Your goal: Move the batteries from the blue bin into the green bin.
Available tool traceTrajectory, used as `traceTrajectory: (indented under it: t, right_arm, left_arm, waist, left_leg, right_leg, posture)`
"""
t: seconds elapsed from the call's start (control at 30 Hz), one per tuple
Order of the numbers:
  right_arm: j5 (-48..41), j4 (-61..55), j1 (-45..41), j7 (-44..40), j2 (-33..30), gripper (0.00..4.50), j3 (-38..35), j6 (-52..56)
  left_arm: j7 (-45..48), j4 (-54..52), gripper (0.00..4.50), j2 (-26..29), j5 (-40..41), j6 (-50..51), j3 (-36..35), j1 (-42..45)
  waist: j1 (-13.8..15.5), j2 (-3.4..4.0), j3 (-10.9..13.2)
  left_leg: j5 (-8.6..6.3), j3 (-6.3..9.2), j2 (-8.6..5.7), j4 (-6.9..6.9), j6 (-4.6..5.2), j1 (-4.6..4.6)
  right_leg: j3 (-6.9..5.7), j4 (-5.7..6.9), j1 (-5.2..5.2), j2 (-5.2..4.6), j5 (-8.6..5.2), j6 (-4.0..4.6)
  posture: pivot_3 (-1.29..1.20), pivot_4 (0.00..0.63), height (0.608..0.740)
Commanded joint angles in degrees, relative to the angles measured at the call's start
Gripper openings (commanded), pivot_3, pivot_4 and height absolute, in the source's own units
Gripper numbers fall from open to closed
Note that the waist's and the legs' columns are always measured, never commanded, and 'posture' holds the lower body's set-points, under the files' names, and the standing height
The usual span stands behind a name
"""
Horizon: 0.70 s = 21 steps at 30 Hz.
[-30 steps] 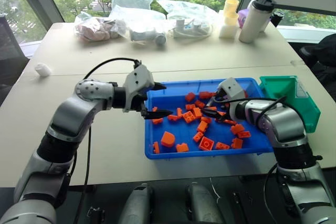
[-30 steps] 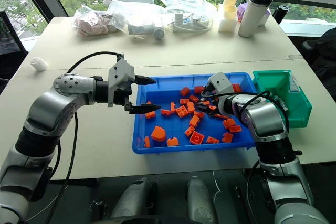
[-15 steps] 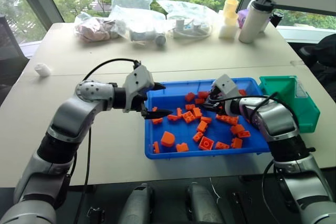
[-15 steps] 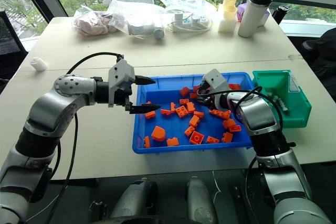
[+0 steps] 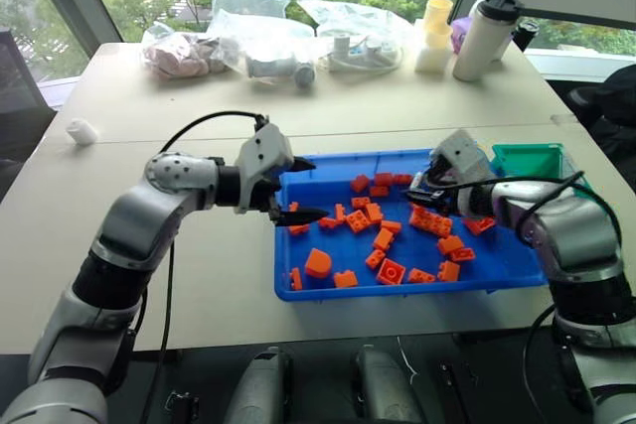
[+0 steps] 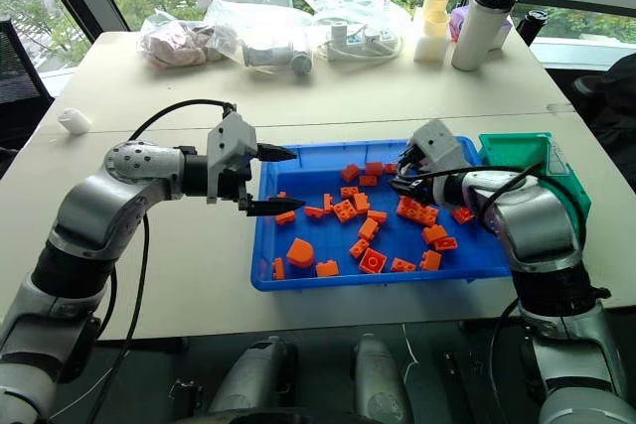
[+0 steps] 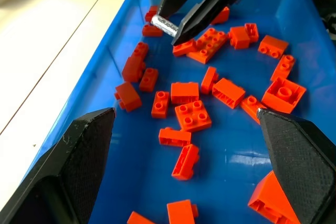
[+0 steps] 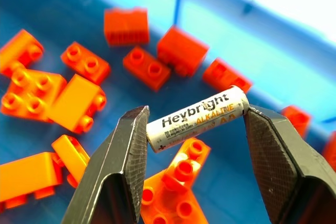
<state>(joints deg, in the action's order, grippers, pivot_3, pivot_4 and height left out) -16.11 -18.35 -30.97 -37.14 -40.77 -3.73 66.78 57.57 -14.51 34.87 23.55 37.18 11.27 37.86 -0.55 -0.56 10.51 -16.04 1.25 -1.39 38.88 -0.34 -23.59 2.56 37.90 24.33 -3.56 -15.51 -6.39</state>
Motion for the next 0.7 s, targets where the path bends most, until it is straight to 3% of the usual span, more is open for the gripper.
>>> traceTrajectory:
  t: [0.03,0.2,0.33,0.6,0.7]
  right_arm:
    - [-2.2,-3.14,-2.51,1.51,-3.45,2.12,-11.37,4.11]
    - [0.01,1.07,-0.7,4.2,-9.49,2.12,-17.34,1.84]
    - [4.28,9.77,5.04,5.87,-13.77,2.12,-18.17,-7.01]
    - [5.66,18.87,6.16,7.67,-13.59,2.12,-17.4,-13.69]
    - [4.85,20.25,5.66,7.56,-12.97,3.64,-17.67,-14.82]
  left_arm:
    - [0.69,-0.01,4.5,-3.24,3.31,-0.49,-1.6,4.09]
    - [1.45,4.4,4.5,-8.21,3.3,-2.61,-0.34,7.72]
    - [2.62,10.99,4.5,-14.03,4.06,-4.45,0.05,10.58]
    - [2.36,12.87,4.5,-13.91,1.14,-6.7,0.32,10.12]
    - [1.54,11.86,4.5,-13.11,0.71,-6.51,-0.21,8.86]
  waist:
    - [0.26,-0.01,0.0]
    - [0.34,0.0,0.0]
    - [0.19,-0.01,0.0]
    - [-0.45,0.04,-0.02]
    - [-0.22,0.05,-0.02]
  left_leg:
    - [0.0,0.01,-0.01,0.02,0.0,-0.02]
    - [-0.02,-0.01,-0.03,0.04,0.03,-0.02]
    - [-0.02,-0.03,-0.03,0.03,0.04,-0.02]
    - [-0.02,-0.17,0.1,-0.06,0.05,0.11]
    - [-0.02,-0.18,0.07,-0.04,0.04,0.1]
  right_leg:
    - [-0.01,-0.01,-0.01,-0.01,0.0,0.0]
    - [-0.01,-0.07,-0.04,-0.01,0.0,0.0]
    - [-0.01,-0.08,-0.07,-0.01,0.0,0.0]
    - [0.15,-0.02,-0.02,0.18,0.0,0.0]
    - [0.16,-0.02,-0.02,0.13,0.0,-0.01]
  posture:
    - [0.0,0.15,0.74]
    - [0.0,0.15,0.74]
    - [0.0,0.15,0.74]
    - [0.0,0.15,0.74]
    - [0.0,0.15,0.74]
